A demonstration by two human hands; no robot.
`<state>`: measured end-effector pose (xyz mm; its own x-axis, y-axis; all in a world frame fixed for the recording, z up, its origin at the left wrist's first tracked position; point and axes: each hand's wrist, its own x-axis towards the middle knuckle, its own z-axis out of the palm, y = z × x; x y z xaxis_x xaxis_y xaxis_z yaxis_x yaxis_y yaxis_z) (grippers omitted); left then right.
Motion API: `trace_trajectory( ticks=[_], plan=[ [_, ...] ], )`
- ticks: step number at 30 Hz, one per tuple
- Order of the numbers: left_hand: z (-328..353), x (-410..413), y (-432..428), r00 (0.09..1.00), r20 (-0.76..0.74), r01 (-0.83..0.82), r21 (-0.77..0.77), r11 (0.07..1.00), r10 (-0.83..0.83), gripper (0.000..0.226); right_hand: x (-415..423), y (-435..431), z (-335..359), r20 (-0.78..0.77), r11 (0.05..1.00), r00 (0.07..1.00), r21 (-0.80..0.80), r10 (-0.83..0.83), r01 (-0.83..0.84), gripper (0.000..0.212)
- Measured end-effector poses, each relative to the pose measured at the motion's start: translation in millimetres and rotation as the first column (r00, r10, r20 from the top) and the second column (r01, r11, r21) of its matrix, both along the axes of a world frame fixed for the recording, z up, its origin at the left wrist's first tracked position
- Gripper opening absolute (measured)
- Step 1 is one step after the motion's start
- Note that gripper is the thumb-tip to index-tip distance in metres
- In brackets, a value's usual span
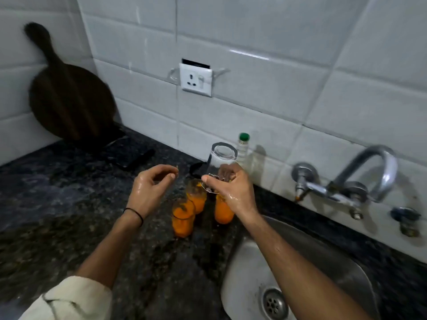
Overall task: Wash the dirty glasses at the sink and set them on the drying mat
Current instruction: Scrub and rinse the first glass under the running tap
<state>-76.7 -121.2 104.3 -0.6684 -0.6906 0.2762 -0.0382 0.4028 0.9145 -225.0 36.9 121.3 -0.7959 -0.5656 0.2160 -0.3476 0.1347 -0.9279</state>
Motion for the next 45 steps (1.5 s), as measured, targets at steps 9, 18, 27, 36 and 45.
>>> trace_trajectory(
  ticks=[9, 18, 27, 36, 45],
  plan=[
    [-42.1, 32.3, -206.4, 0.947, 0.269, -0.168, -0.059, 0.984, 0.178, 0.013, 21.6, -227.0, -22.1, 0.138, 0.997, 0.988, 0.0, 0.077, -0.077, 0.047],
    [-102.2, 28.1, -330.3, 0.852, 0.493, -0.163, -0.065, 0.984, 0.174, 0.023, 9.1, -401.9, -79.8, 0.211, 0.996, 0.976, 0.05, 0.058, -0.07, 0.047],
    [-147.2, 0.1, -365.5, 0.66, 0.74, 0.09, -0.25, 0.964, 0.131, 0.066, -23.5, -484.8, -111.5, 0.089, 0.988, 0.992, 0.121, 0.089, -0.099, 0.042],
    [-152.2, 1.7, -364.9, 0.682, 0.712, 0.074, -0.294, 0.953, 0.166, 0.059, -36.0, -497.7, -148.4, 0.086, 0.975, 0.99, 0.18, 0.113, -0.127, 0.047],
    [-151.7, 0.3, -366.0, 0.657, 0.732, 0.074, -0.302, 0.95, 0.182, 0.059, -31.6, -489.8, -144.8, 0.002, 0.949, 0.992, 0.294, 0.124, -0.119, 0.06]
  ],
)
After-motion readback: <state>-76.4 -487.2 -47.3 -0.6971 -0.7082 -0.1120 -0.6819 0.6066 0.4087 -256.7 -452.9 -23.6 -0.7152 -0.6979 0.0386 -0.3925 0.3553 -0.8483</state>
